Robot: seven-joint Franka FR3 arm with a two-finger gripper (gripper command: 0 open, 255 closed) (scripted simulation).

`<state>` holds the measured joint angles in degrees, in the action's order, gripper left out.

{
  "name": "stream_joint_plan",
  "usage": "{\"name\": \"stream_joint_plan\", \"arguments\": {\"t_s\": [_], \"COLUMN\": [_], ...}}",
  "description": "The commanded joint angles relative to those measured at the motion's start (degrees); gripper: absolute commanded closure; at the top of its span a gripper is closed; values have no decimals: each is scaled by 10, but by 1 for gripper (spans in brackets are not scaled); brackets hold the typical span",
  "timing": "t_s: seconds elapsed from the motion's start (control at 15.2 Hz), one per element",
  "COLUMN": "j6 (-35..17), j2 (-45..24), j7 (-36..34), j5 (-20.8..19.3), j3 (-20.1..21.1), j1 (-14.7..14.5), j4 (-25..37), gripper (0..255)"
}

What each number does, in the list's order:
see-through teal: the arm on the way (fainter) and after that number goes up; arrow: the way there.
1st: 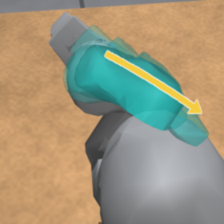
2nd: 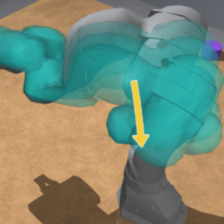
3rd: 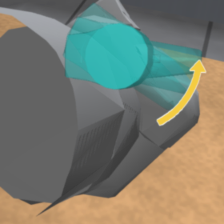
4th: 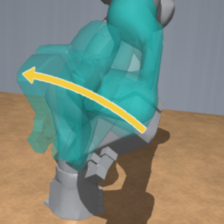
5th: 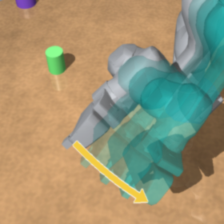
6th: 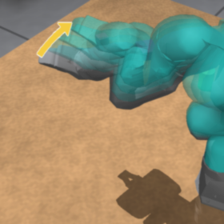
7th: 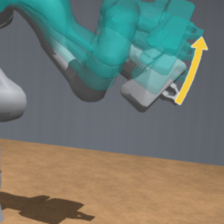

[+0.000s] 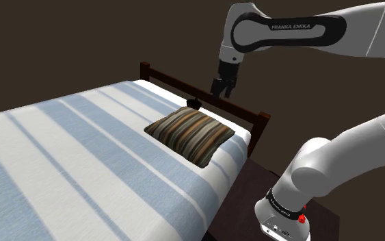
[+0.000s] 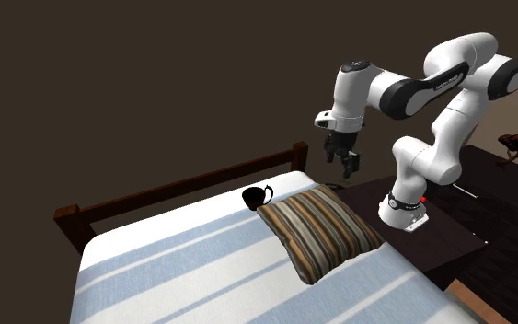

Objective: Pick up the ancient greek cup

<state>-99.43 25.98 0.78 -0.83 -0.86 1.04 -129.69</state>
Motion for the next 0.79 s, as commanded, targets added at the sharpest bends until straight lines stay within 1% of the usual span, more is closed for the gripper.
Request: {"name": "stream_joint_plan", "arguments": {"t_s": [0.0,0.33,0.73], "j6": [-19,-40,-41], "j2": [-52,-170,-310], "j7": [-7,-25,-44], "j5": [-5,-14,-20], "j3": [-4,-13,-27], "j1": [7,21,36], "j4": [26,107,227], "gripper": [0,0,0]}}
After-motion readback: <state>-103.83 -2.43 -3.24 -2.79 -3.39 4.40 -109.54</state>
